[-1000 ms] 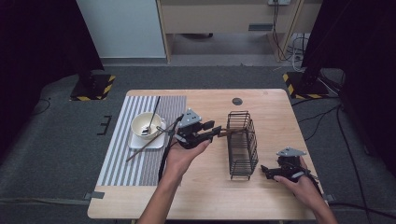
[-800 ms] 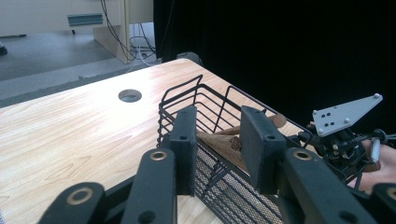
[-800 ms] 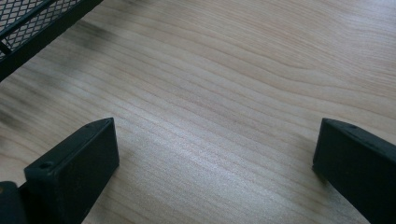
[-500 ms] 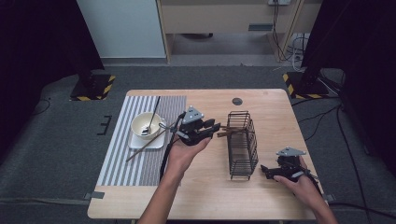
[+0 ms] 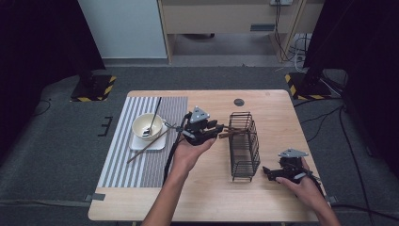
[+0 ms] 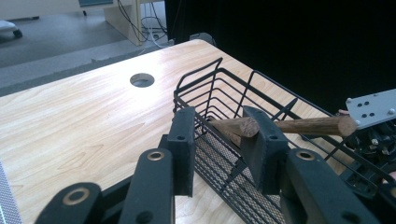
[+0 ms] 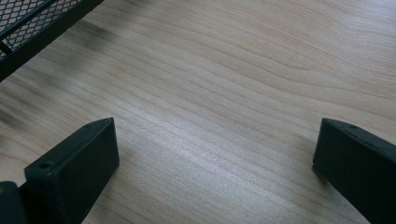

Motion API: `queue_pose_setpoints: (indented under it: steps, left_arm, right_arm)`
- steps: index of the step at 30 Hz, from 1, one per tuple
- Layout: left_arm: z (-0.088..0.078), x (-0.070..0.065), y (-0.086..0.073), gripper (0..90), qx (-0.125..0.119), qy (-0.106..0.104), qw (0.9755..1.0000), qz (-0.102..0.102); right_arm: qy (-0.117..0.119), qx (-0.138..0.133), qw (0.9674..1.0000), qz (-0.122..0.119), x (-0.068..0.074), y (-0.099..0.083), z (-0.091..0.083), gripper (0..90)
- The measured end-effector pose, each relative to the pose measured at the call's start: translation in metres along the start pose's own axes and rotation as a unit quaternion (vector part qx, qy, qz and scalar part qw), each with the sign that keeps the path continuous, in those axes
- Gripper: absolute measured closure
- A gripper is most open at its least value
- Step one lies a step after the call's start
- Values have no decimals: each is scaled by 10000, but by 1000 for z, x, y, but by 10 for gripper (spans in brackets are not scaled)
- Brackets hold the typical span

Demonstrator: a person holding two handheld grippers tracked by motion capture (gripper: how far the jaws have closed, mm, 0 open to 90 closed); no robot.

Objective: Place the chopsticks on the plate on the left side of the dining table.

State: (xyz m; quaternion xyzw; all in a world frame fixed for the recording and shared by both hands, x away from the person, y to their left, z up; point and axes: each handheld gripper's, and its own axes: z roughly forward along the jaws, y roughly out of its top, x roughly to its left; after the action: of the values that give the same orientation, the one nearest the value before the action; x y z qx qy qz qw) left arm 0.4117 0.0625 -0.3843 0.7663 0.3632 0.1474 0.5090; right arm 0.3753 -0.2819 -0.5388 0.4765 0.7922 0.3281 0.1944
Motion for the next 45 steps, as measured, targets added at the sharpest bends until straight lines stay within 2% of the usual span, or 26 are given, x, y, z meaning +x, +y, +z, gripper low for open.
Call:
queue_pose_setpoints:
  steps: [8, 11, 18, 23, 28, 33, 41, 45]
  left_arm:
    - [-4, -4, 5, 771, -61, -135, 9999, 78]
    - [-6, -6, 7, 822, -60, -59, 9998, 178]
    - [-7, -11, 8, 834, -110, 103, 9993, 346]
    - [-14, -9, 10, 835, -244, 67, 9991, 336]
    - [-23, -3, 9, 835, -385, -56, 9989, 244]
    - [-30, 6, 7, 835, -544, -190, 9983, 67]
    - [-43, 16, 3, 835, -839, -287, 9959, -174]
    - [-48, 22, 1, 835, -987, -357, 9940, -322]
  right_arm:
    - [7, 5, 10000, -8, 0, 0, 0, 1]
    - [8, 4, 10000, -7, 0, 0, 0, 1]
    - [11, 5, 10000, -9, 0, 0, 0, 1]
    - [11, 5, 10000, -10, 0, 0, 0, 1]
    - [13, 5, 10000, -13, 0, 0, 0, 1]
    - [10, 6, 10000, -8, 0, 0, 0, 1]
    - [12, 9, 10000, -16, 0, 0, 0, 1]
    - [11, 9, 10000, -16, 0, 0, 0, 1]
